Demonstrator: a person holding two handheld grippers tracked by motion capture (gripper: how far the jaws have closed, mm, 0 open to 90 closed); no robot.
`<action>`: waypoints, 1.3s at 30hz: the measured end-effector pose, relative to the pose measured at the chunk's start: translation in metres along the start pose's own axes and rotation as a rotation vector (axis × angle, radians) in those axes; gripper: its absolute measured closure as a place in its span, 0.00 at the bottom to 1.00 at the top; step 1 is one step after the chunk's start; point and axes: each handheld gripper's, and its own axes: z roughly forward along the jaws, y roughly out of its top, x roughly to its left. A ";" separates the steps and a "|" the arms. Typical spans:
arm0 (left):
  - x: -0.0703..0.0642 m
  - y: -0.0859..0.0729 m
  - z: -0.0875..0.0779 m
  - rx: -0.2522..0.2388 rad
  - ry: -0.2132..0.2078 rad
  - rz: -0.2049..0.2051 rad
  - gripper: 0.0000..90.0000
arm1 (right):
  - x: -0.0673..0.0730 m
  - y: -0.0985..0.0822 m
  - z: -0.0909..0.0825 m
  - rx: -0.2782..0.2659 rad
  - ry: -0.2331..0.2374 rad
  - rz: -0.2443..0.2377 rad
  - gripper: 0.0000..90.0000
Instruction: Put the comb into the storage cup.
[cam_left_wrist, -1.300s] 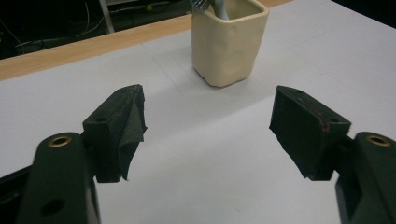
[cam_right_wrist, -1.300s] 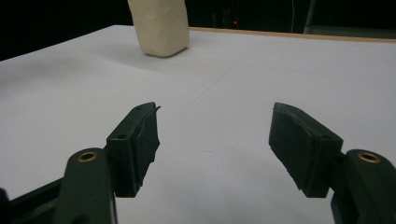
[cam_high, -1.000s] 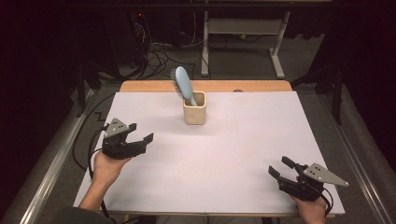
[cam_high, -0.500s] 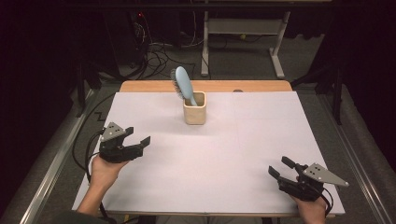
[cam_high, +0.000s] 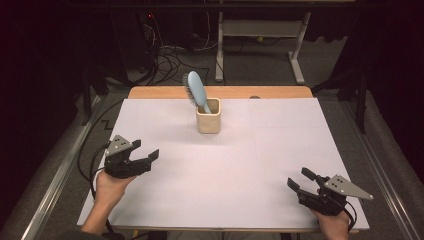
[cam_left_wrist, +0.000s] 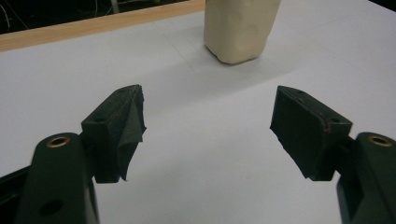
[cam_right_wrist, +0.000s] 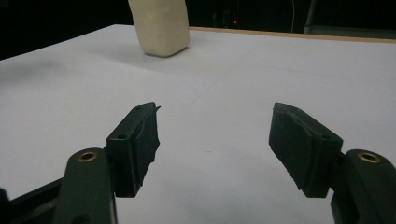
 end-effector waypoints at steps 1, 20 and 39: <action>0.000 -0.001 0.000 -0.001 0.000 -0.002 0.30 | 0.000 0.000 0.000 0.000 0.000 0.000 0.37; 0.004 -0.013 -0.004 0.008 -0.005 -0.028 0.30 | 0.000 0.000 0.000 -0.001 0.001 0.000 0.37; 0.005 -0.029 -0.008 -0.011 0.016 -0.024 0.31 | 0.000 0.000 0.000 0.000 0.000 0.003 0.37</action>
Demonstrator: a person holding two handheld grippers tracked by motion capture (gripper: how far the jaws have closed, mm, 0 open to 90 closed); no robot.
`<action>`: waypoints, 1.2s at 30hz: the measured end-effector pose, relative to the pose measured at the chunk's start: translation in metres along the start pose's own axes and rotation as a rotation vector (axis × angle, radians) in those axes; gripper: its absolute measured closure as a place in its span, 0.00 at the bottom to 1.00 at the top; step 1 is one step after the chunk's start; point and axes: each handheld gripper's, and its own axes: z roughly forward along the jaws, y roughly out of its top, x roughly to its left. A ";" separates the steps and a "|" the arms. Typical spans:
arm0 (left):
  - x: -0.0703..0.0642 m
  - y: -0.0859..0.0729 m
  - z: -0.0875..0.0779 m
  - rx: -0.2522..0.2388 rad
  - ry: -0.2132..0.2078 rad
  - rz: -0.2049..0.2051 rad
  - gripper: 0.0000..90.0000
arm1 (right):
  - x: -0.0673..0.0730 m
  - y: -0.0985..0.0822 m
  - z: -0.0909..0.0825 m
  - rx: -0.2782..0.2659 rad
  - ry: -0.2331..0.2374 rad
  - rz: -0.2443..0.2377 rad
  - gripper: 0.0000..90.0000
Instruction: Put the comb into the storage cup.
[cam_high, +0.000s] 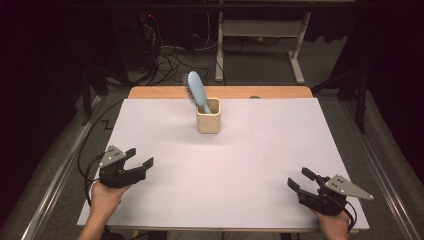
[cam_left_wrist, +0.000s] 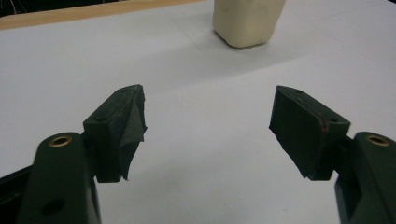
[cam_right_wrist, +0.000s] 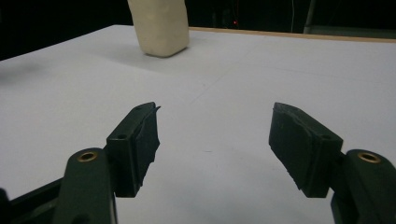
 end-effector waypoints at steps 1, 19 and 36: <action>0.000 -0.001 0.000 -0.001 0.000 -0.002 0.31 | 0.000 0.000 0.000 0.001 0.000 0.000 0.37; 0.005 -0.015 -0.001 -0.003 0.010 -0.040 0.30 | 0.000 0.000 0.000 -0.003 -0.001 0.000 0.37; 0.009 -0.026 0.000 -0.005 0.036 -0.054 0.30 | 0.000 0.000 0.000 -0.003 0.000 0.002 0.37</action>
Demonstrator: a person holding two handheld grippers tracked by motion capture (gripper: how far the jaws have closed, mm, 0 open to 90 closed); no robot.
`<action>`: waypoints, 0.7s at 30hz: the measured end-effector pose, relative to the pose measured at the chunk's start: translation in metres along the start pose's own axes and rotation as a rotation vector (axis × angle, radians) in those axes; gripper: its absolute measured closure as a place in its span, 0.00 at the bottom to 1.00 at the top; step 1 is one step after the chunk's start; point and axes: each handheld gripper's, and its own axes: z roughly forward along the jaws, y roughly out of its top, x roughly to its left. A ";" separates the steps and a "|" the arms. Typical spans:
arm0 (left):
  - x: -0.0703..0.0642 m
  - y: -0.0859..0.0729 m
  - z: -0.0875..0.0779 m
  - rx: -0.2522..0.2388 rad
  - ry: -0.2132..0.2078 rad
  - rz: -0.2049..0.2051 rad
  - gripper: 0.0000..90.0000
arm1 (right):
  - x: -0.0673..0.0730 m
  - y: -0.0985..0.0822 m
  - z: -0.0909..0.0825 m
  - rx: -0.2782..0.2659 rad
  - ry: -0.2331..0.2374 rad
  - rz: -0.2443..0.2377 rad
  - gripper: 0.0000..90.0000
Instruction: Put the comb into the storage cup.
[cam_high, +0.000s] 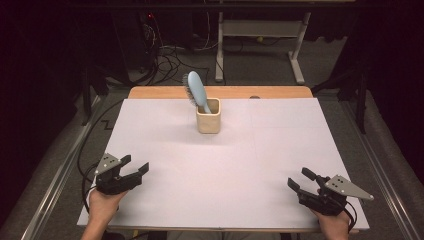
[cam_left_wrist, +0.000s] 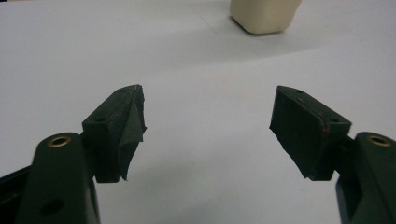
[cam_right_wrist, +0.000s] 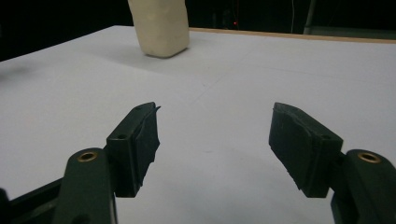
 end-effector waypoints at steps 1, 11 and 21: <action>0.000 -0.001 0.000 0.000 0.004 -0.001 0.30 | 0.000 0.000 0.000 0.000 0.000 0.000 0.37; 0.004 -0.007 0.001 -0.014 0.030 -0.031 0.29 | 0.000 0.000 0.000 0.001 0.001 0.000 0.37; 0.002 -0.015 0.004 -0.005 0.040 -0.029 0.29 | 0.000 0.000 0.000 -0.002 0.000 0.000 0.37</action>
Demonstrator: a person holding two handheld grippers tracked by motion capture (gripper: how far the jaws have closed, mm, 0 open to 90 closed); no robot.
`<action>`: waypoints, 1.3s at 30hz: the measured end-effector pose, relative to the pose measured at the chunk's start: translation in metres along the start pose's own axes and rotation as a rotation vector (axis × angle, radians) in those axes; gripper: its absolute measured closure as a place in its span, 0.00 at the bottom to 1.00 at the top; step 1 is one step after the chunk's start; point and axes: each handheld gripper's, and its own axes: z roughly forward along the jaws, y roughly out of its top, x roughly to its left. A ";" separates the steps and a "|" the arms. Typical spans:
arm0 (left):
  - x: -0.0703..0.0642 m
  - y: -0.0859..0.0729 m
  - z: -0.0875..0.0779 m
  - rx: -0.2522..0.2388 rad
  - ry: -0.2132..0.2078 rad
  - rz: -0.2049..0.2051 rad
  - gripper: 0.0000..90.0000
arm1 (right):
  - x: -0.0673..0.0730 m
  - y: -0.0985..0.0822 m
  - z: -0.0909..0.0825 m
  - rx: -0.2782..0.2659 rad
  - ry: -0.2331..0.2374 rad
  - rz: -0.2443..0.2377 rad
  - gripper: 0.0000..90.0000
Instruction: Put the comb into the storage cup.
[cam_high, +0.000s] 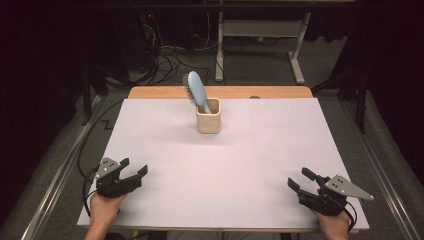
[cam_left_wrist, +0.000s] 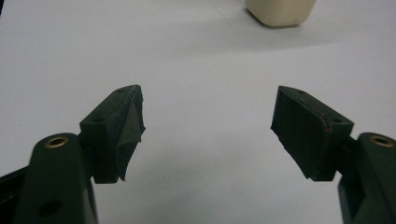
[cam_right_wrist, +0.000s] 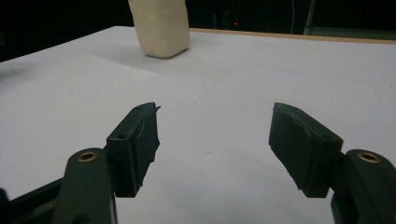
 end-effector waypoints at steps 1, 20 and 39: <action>0.000 0.000 0.000 0.000 0.001 0.000 0.29 | 0.000 0.000 0.000 0.000 0.000 0.000 0.37; -0.001 -0.011 0.003 0.000 -0.003 -0.008 0.29 | 0.000 0.000 0.000 -0.003 0.006 0.011 0.37; 0.002 -0.017 0.000 -0.018 0.014 -0.034 0.29 | 0.000 0.000 0.000 0.000 0.005 0.010 0.37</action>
